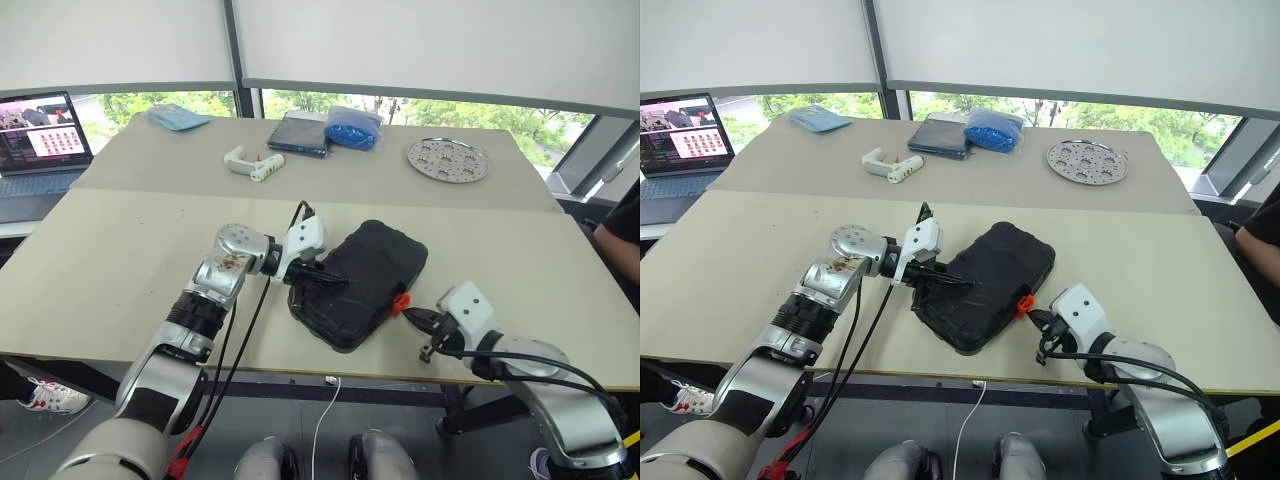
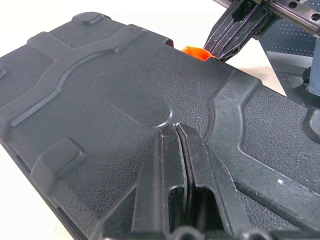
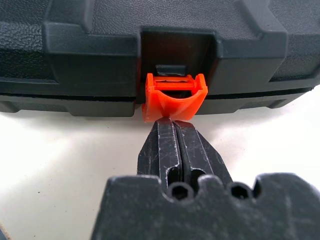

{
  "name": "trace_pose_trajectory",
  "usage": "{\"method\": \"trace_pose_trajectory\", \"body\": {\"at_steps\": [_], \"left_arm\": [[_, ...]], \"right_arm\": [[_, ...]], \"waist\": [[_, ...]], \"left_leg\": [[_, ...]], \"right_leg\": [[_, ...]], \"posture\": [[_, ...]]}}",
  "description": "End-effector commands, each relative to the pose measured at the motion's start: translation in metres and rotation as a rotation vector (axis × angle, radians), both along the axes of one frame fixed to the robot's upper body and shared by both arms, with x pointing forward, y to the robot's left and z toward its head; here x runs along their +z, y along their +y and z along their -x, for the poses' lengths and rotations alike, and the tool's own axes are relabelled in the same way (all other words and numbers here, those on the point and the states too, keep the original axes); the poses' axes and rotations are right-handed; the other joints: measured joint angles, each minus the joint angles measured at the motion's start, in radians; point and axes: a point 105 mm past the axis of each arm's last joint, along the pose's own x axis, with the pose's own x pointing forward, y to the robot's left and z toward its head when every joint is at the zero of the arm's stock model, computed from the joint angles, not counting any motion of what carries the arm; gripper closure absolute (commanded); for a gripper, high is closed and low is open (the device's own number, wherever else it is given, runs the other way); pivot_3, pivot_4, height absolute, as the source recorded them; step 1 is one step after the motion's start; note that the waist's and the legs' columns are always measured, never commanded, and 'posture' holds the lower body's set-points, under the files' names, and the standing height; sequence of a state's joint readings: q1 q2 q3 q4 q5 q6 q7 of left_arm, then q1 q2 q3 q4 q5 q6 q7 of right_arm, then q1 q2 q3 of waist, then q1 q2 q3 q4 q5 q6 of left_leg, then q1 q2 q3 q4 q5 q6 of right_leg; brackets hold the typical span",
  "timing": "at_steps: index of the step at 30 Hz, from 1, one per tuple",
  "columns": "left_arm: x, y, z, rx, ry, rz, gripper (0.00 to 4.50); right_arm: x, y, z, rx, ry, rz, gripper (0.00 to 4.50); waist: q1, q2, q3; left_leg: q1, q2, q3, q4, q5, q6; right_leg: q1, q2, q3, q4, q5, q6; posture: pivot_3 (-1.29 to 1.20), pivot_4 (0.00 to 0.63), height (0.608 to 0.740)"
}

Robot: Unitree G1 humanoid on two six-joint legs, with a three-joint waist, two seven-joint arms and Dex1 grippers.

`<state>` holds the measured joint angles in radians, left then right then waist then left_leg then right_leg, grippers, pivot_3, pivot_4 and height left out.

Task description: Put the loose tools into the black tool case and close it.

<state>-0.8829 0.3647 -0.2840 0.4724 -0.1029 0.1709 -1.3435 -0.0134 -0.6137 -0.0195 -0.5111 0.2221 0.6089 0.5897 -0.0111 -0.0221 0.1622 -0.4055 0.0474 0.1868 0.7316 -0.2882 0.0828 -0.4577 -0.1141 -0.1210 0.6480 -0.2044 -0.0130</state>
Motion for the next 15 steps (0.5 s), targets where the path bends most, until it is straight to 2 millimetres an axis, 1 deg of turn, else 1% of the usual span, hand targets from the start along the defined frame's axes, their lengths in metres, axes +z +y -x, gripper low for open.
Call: {"method": "trace_pose_trajectory", "body": {"at_steps": [1,4,8,15], "left_arm": [[-0.0103,0.0009,0.0009,-0.004,-0.001,-0.049,4.43],[-0.0108,-0.0025,-0.0001,-0.005,-0.015,-0.048,4.43],[-0.0107,-0.0069,0.0007,-0.022,-0.027,-0.050,4.43],[-0.0098,-0.0077,-0.0012,-0.027,-0.036,-0.054,4.43]], "right_arm": [[0.0178,-0.0051,0.0012,-0.008,-0.057,-0.033,4.50],[0.0123,-0.0023,0.0005,-0.001,-0.050,-0.019,4.50],[0.0137,0.0034,-0.0041,0.002,-0.060,-0.027,4.50],[0.0110,0.0036,-0.0025,0.007,-0.053,-0.030,4.50]], "waist": [[0.001,0.000,0.000],[0.001,0.000,0.000],[0.001,0.000,0.000],[0.000,0.000,0.000]], "left_leg": [[0.000,0.000,0.000,0.000,0.000,0.000],[0.000,0.000,0.000,0.000,0.000,0.000],[0.000,0.000,0.000,0.000,0.000,0.000],[0.000,0.000,0.000,0.000,0.000,0.000]], "right_leg": [[0.000,0.000,0.000,0.000,0.000,0.000],[0.000,0.000,0.000,0.000,0.000,0.000],[0.000,0.000,0.000,0.000,0.000,0.000],[0.000,0.000,0.000,0.000,0.000,0.000]], "posture": [[0.00,0.150,0.718],[0.00,0.150,0.718],[0.00,0.150,0.718],[0.00,0.150,0.718]]}}
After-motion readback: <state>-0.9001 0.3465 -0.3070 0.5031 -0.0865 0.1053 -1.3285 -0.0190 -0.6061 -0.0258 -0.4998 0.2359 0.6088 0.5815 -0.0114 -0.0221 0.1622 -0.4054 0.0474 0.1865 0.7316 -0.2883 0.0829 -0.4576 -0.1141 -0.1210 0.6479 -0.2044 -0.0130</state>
